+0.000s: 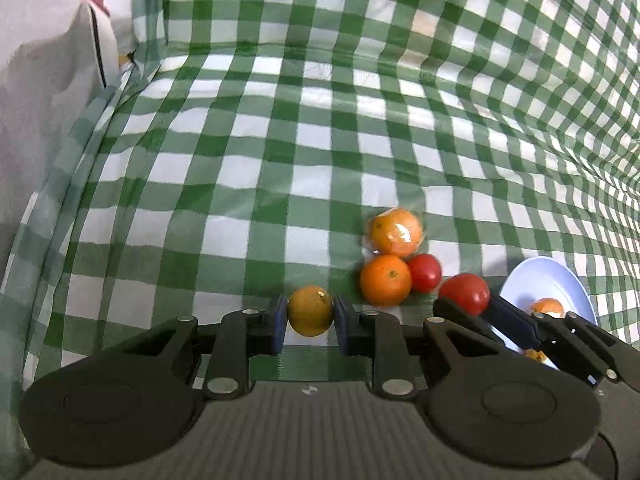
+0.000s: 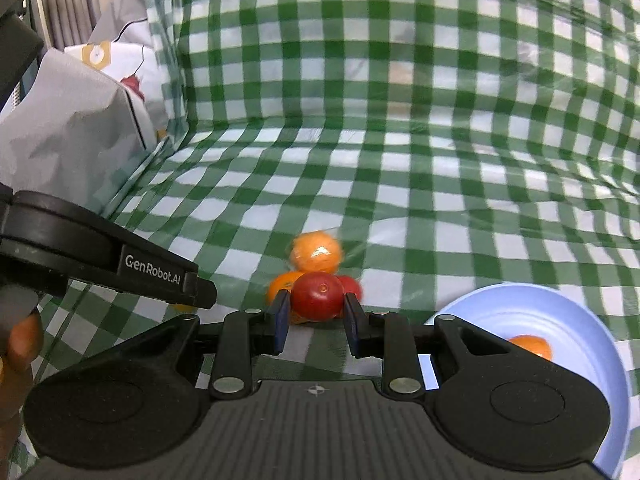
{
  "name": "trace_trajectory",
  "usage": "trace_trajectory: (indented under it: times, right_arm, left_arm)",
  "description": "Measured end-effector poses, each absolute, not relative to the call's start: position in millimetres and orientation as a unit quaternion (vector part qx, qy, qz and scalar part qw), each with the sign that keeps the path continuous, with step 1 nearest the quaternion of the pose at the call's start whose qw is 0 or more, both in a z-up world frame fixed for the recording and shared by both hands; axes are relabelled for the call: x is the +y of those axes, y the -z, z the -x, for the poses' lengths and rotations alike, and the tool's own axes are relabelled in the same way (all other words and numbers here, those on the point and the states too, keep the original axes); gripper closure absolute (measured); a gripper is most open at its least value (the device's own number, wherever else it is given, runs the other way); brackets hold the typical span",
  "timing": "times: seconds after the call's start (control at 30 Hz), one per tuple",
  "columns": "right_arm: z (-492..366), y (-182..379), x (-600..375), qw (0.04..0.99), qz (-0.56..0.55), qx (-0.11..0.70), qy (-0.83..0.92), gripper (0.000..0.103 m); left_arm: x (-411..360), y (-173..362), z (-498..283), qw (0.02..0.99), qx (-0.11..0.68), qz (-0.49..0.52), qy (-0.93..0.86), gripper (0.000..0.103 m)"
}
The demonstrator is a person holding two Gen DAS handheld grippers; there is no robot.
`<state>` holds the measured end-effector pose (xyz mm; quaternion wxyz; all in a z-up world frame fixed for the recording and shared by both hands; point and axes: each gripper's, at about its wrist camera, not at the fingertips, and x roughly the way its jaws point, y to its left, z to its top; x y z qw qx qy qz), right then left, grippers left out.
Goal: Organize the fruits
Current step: 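Grasp a red tomato with the right gripper while the left gripper holds a lemon, then carry both fruits over the blue plate and open both grippers to release them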
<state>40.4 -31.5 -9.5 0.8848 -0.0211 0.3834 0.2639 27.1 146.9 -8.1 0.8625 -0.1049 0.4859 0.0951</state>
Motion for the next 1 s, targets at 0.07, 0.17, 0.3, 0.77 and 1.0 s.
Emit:
trace_trajectory:
  times: [0.07, 0.17, 0.3, 0.77, 1.0]
  right_arm:
    - [-39.1, 6.8, -38.2, 0.889, 0.021, 0.379, -0.258, 0.074]
    - [-37.0, 3.1, -49.5, 0.893, 0.02, 0.374, -0.249, 0.074]
    - [-35.1, -0.8, -65.6, 0.898, 0.021, 0.37, -0.238, 0.073]
    - [-31.4, -8.5, -116.9, 0.908, 0.013, 0.362, -0.21, 0.073]
    - [-31.7, -7.8, -135.9, 0.911, 0.006, 0.362, -0.197, 0.073]
  left_arm:
    - [141.1, 5.9, -27.4, 0.865, 0.483, 0.102, -0.093, 0.076]
    - [131.0, 2.5, -26.9, 0.869, 0.477, 0.095, -0.087, 0.076]
    - [116.9, 0.1, -29.8, 0.874, 0.471, 0.085, -0.082, 0.076]
    - [78.6, 2.4, -38.4, 0.879, 0.465, 0.08, -0.072, 0.076]
    - [65.8, 7.6, -42.8, 0.879, 0.466, 0.068, -0.069, 0.076]
